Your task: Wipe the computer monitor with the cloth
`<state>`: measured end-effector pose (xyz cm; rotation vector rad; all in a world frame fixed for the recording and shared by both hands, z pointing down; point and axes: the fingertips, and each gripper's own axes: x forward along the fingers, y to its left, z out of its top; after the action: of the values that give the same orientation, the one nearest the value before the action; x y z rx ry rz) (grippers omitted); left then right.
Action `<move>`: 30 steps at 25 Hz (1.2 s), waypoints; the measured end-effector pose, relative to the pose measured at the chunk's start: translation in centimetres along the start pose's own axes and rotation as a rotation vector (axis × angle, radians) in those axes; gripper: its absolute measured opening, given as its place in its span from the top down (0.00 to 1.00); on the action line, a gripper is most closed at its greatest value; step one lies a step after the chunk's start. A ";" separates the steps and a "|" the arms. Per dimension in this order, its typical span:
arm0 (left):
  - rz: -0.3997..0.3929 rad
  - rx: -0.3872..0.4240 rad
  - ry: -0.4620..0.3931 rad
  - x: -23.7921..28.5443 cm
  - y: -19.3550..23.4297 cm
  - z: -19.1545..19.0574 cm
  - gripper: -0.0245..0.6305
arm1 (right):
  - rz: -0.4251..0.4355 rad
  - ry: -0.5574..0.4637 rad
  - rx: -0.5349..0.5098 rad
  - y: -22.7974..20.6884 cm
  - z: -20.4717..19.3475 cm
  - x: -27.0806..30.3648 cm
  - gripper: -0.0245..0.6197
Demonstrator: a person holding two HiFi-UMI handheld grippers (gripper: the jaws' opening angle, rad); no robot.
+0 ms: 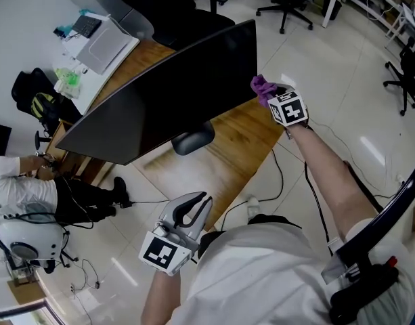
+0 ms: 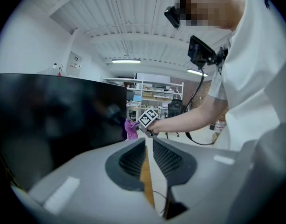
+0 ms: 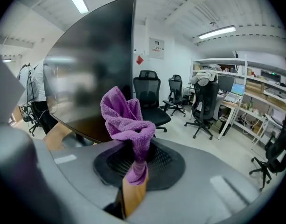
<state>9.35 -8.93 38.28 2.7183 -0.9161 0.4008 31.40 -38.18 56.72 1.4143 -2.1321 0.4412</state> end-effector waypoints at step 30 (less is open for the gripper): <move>-0.008 0.040 -0.071 -0.2 0.5 2.1 0.86 | 0.032 -0.212 0.002 -0.1 14.4 -8.2 0.89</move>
<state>9.32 -9.85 36.31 2.7877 -0.9251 0.3265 30.30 -39.93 40.29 1.4872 -2.3248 0.3175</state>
